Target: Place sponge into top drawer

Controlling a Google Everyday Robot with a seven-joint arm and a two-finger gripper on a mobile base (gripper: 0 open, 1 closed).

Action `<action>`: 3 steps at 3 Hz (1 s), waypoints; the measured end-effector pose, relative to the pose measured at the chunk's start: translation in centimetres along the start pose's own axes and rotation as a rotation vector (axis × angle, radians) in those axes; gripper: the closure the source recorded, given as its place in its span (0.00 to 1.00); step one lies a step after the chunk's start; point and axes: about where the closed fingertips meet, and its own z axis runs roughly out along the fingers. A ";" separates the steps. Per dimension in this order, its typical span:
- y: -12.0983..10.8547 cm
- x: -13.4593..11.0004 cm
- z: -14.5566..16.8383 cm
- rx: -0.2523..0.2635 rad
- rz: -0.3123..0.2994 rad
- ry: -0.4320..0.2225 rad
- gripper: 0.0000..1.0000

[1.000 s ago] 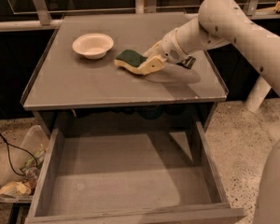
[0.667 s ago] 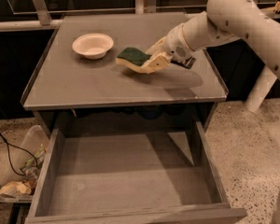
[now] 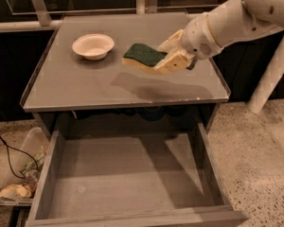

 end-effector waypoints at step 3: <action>6.7 0.9 -3.4 -0.022 -0.018 0.030 1.00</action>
Offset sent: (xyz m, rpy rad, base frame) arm -0.0397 -0.0106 0.0117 -0.0241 0.0048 -0.0122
